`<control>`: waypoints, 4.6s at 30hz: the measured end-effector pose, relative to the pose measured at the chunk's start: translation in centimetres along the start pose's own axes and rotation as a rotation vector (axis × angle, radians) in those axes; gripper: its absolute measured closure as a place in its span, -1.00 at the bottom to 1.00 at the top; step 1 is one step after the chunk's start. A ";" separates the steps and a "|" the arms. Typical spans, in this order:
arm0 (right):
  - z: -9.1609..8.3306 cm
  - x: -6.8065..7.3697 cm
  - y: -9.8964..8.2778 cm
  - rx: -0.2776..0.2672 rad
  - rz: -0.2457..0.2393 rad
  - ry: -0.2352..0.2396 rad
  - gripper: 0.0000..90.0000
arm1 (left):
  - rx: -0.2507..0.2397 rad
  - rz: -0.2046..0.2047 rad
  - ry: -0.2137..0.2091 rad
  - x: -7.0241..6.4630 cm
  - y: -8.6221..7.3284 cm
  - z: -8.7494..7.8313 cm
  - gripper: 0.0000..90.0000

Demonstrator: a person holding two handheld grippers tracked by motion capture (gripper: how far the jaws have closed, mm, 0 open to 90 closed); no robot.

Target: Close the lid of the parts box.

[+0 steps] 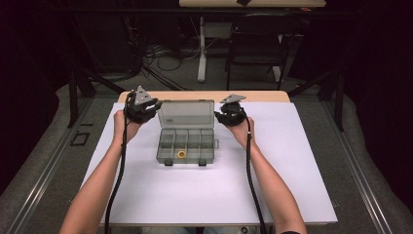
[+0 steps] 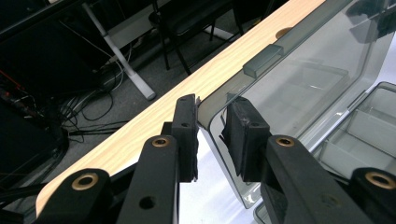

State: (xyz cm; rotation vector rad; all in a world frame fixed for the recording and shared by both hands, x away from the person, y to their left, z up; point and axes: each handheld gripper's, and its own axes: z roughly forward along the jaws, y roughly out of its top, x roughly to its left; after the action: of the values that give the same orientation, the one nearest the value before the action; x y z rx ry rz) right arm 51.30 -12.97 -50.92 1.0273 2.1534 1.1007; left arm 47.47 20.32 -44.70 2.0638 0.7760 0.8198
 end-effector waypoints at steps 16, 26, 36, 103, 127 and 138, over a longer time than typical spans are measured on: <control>-2.8 -0.7 1.2 0.059 -0.038 0.056 -0.88 | 0.000 0.029 -0.013 -0.2 -0.4 -0.7 0.65; -4.6 0.6 3.2 0.034 -0.101 0.069 -0.80 | 0.011 0.052 -0.009 -0.5 -0.4 -0.9 0.65; -5.4 1.5 5.5 -0.004 -0.157 0.088 0.21 | 0.004 0.045 -0.013 -0.4 -0.4 -0.9 0.67; -8.1 6.0 3.3 0.008 -0.379 0.051 0.71 | 0.008 0.091 -0.072 -2.4 -2.2 -3.8 0.65; -8.2 6.1 3.1 -0.003 -0.392 0.053 0.69 | -0.046 -0.089 -0.050 -2.2 1.2 -4.0 0.82; -8.5 6.3 3.0 -0.005 -0.394 0.069 0.61 | -0.004 -0.103 -0.084 -2.7 0.2 -3.4 0.93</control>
State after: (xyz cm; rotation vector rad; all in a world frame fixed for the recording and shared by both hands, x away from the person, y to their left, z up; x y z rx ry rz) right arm 42.77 -10.56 -44.42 0.5329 2.2768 0.9607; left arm 43.33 19.62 -43.60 2.0232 0.8259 0.6724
